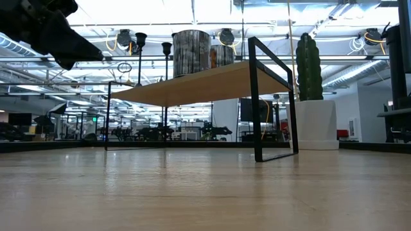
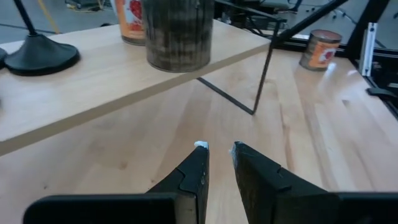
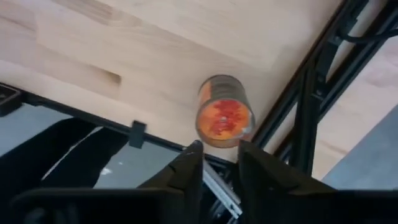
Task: Pick & Place candle stick holders
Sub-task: Put the orange scented candle on the shelf
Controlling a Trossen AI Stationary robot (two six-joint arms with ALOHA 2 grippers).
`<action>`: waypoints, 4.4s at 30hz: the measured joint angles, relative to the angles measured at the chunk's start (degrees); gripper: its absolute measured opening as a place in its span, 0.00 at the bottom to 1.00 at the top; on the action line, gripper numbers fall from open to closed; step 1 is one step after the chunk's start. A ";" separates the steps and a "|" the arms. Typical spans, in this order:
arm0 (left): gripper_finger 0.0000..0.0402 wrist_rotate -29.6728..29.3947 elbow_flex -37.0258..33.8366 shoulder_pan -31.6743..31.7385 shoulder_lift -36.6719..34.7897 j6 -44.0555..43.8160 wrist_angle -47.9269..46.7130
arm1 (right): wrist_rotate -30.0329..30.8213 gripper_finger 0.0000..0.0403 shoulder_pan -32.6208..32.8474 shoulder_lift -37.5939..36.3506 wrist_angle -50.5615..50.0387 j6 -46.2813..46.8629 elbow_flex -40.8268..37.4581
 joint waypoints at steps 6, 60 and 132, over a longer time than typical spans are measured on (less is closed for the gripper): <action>0.19 1.94 0.00 0.00 0.00 0.55 0.71 | -0.08 0.37 1.46 0.04 -0.01 -3.15 -5.35; 0.19 1.30 0.00 0.00 0.00 -8.13 2.56 | -6.41 0.32 13.05 -0.18 29.72 -16.83 -37.39; 0.19 1.30 0.00 0.00 0.02 -7.85 2.51 | 0.73 0.00 -26.31 -5.55 16.12 -56.46 -1.29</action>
